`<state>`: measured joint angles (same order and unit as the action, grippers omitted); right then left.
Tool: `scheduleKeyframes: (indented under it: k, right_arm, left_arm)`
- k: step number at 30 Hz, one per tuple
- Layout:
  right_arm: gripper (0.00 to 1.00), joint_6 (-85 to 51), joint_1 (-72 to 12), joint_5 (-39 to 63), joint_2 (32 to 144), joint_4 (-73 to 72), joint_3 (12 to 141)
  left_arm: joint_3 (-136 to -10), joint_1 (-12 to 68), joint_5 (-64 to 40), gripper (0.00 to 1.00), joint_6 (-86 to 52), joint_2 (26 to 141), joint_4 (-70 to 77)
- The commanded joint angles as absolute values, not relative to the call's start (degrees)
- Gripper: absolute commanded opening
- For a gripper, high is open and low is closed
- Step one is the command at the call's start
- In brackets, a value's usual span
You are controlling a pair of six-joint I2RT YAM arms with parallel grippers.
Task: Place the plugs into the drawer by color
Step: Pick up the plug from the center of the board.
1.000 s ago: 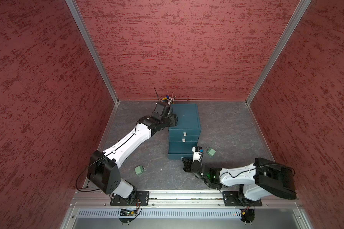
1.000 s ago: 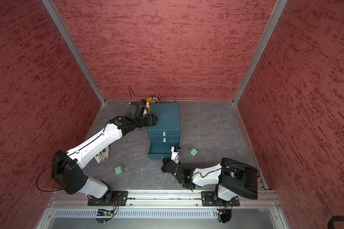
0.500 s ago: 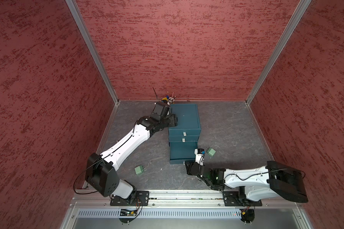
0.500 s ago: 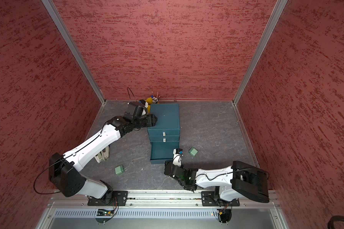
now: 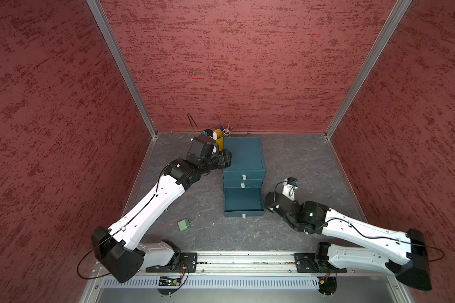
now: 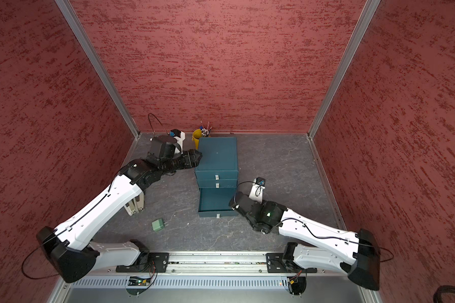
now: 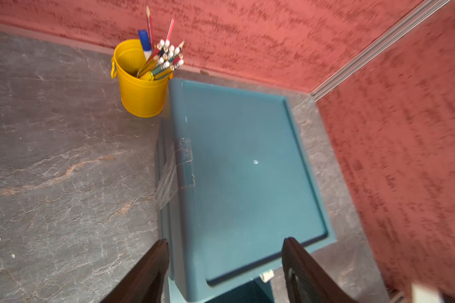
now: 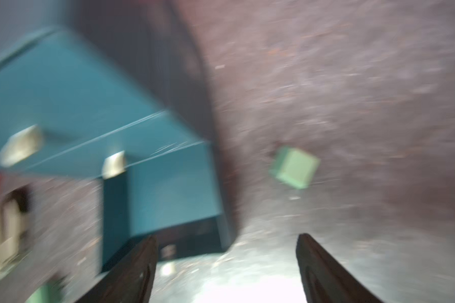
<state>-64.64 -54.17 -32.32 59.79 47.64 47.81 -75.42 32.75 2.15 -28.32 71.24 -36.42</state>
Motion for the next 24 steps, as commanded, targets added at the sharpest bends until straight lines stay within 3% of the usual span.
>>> scheduleKeyframes:
  k: [1, 4, 7, 12, 24]
  right_arm:
    - [0.85, -57.08, -44.32, -24.73, 56.53, 52.91, 44.40]
    - [0.85, -52.88, -34.18, -16.09, 55.96, 47.56, 40.68]
    - [0.86, -50.70, -29.34, -11.75, 58.87, 43.75, 39.51]
    - [0.88, -48.01, -27.60, -7.52, 66.58, 37.62, 40.10]
    - [0.79, -47.68, -27.51, -4.72, 76.44, 30.88, 41.58]
  left_arm:
    - [-72.75, 33.25, 3.74, 0.73, -30.69, 66.20, -37.72]
    - [-69.80, 33.77, 4.05, 0.73, -31.89, 62.41, -38.68]
    - [-67.33, 34.20, 4.06, 0.73, -32.51, 59.55, -39.96]
    - [-63.11, 34.41, 4.05, 0.73, -33.06, 55.85, -41.12]
    - [-58.74, 34.88, 3.04, 0.71, -34.20, 52.30, -41.77]
